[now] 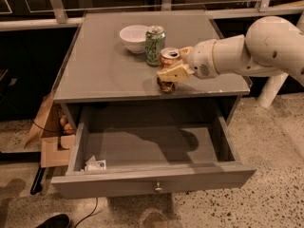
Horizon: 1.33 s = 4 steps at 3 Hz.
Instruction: Place orange can into top drawer
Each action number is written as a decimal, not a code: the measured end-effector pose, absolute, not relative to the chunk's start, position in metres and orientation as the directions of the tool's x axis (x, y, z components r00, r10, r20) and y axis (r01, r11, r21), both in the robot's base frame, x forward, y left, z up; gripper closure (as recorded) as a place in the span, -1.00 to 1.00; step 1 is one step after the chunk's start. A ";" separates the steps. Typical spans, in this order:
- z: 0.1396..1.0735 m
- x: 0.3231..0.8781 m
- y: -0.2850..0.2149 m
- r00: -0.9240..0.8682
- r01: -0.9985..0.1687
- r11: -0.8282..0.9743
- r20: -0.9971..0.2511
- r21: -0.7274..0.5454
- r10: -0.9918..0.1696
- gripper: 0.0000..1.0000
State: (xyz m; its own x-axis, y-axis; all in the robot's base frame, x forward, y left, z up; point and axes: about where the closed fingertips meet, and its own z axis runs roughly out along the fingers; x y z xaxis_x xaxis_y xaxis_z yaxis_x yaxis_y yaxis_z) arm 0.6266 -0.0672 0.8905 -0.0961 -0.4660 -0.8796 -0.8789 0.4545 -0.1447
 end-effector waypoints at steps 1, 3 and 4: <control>0.907 0.604 -0.066 -0.072 -0.907 0.406 -0.906 -0.115 -0.418 1.00; 0.923 0.567 -0.066 -0.054 -0.936 0.341 -0.923 -0.086 -0.381 1.00; 0.907 0.557 -0.069 -0.058 -0.937 0.338 -0.912 -0.092 -0.407 1.00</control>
Offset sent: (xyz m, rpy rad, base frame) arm -0.1042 -0.0103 0.0538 0.1641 0.0302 0.2105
